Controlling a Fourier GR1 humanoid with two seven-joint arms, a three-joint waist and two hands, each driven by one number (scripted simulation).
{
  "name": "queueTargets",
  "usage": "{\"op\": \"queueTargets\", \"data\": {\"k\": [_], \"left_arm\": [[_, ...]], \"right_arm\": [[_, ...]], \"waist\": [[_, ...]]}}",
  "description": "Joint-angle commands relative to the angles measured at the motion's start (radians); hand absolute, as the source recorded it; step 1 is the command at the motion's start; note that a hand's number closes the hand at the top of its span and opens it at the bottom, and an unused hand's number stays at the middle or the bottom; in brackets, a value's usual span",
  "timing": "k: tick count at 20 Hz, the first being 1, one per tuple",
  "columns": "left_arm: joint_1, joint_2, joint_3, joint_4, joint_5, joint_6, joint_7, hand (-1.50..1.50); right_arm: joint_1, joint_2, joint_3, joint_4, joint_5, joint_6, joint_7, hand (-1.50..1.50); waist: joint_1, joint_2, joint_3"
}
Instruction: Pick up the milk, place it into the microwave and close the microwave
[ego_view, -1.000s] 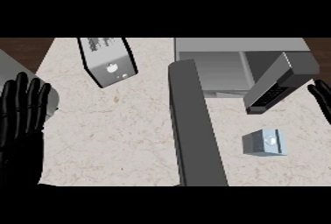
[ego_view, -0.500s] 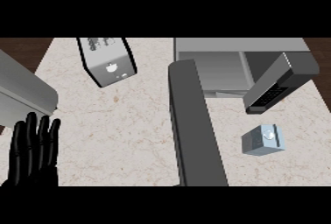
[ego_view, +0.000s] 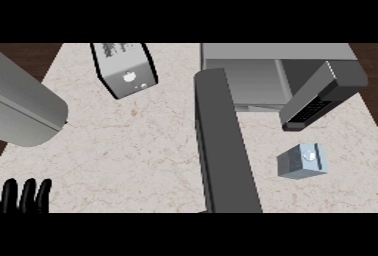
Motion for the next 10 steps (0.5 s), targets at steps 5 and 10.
{"op": "queueTargets", "data": {"k": [5,10], "left_arm": [[0.261,0.086,0.002,-0.055,0.093,-0.077,-0.202,-1.5],[0.24,0.105,0.074,-0.02,0.16,-0.107,-0.239,-1.5]], "right_arm": [[0.043,0.074,0.021,0.059,0.143,0.079,-0.089,-1.5],[-0.093,0.121,0.117,0.172,0.315,0.007,-0.109,-1.5]], "waist": [[0.006,0.0,0.0],[0.01,0.003,0.0]]}}
